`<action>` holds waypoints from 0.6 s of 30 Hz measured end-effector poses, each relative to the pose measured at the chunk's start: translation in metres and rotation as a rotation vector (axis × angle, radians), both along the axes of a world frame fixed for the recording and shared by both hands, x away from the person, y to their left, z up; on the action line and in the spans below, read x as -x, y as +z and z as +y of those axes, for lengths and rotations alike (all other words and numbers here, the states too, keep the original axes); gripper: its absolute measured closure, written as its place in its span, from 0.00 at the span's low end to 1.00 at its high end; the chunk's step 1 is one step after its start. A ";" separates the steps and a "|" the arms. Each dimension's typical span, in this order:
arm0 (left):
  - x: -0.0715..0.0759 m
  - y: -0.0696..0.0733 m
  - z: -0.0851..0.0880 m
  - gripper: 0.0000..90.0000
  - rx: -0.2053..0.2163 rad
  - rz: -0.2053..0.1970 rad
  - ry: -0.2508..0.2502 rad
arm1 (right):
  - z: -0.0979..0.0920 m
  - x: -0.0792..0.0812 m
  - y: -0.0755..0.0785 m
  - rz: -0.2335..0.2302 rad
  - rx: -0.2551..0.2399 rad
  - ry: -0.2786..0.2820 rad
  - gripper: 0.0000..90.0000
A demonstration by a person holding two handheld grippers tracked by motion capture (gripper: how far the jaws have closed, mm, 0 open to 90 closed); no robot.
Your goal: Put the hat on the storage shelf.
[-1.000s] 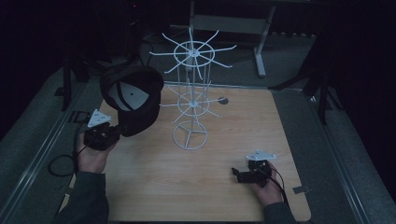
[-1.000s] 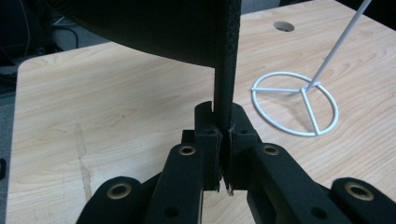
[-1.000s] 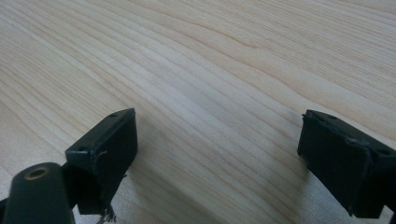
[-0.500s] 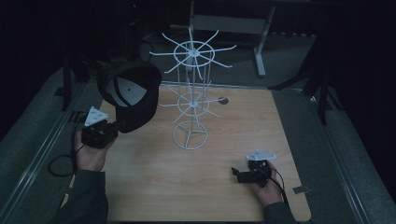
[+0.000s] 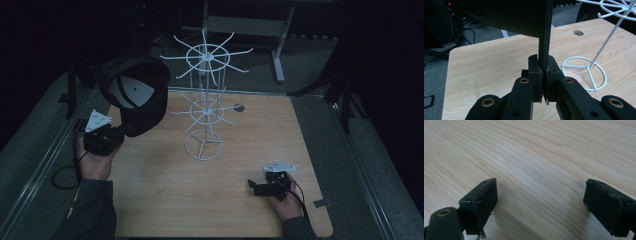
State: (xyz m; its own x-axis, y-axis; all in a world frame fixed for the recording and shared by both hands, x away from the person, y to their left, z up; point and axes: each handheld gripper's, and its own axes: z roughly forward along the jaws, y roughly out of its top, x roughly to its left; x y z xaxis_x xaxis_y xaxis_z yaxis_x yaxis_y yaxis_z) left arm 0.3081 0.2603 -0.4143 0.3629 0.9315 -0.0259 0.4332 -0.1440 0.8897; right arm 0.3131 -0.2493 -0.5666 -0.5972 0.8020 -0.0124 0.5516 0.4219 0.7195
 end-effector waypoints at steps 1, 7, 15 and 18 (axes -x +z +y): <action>0.000 0.000 0.000 0.96 0.002 0.000 0.002 | 0.000 0.000 0.000 0.000 0.000 0.000 0.13; -0.003 0.001 -0.001 0.96 0.006 -0.002 0.016 | 0.000 0.000 0.000 0.002 0.000 0.000 0.13; -0.003 0.007 0.000 0.96 0.003 -0.008 0.017 | 0.000 0.000 0.000 0.001 0.001 0.000 0.13; -0.003 0.009 -0.001 0.96 0.005 -0.014 0.021 | 0.000 0.000 0.000 0.001 0.001 0.000 0.13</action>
State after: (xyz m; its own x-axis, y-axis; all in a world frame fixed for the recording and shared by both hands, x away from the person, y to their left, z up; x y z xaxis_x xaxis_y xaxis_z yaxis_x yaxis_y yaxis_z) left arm 0.3108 0.2597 -0.4053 0.3440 0.9386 -0.0261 0.4237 -0.1303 0.8964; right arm 0.3131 -0.2494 -0.5665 -0.5975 0.8018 -0.0126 0.5520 0.4226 0.7188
